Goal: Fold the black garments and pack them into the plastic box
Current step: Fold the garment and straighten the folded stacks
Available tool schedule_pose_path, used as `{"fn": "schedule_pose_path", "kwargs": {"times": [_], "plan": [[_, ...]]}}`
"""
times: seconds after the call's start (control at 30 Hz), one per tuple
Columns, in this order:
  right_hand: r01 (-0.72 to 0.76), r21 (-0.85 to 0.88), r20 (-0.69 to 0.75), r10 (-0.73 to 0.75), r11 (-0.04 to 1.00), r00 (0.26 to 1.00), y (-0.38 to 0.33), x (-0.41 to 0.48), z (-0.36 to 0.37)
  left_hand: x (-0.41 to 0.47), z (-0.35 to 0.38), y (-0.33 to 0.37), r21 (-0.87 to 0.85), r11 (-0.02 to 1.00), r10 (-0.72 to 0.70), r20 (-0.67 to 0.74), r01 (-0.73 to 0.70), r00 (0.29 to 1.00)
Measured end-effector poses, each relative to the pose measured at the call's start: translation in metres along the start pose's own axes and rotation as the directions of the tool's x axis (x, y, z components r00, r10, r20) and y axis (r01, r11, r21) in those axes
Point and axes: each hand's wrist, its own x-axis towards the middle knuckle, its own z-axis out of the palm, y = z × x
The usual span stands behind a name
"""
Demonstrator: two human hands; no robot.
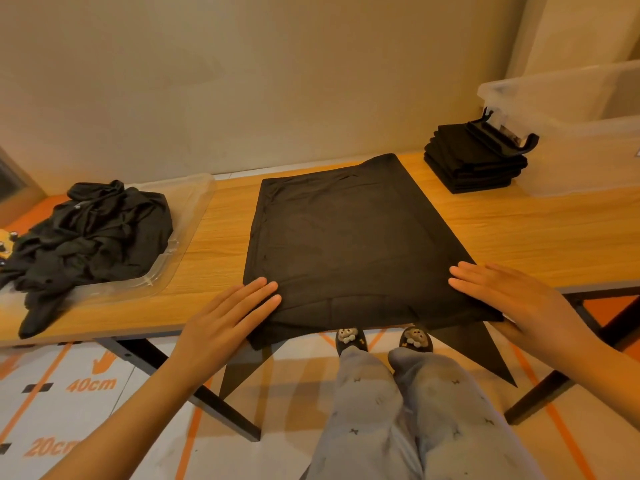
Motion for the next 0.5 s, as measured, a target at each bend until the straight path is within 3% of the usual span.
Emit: {"fn": "schedule_pose_path", "kwargs": {"times": [0.3, 0.4, 0.5], "plan": [[-0.028, 0.045, -0.048, 0.030, 0.999, 0.998, -0.003, 0.000, 0.000, 0.001, -0.007, 0.017, -0.194, 0.981, -0.001, -0.046, -0.007, 0.999], [-0.009, 0.050, -0.062, 0.012, 0.999, 0.998, -0.005, 0.000, -0.004, -0.001, -0.011, 0.022, -0.274, 0.961, -0.044, -0.003, 0.042, 0.999], [-0.060, 0.192, -0.056, 0.072, 0.980, 0.996, -0.011, 0.001, -0.011, -0.001, -0.022, 0.026, -0.381, 0.914, -0.143, 0.027, 0.142, 0.989]]}}
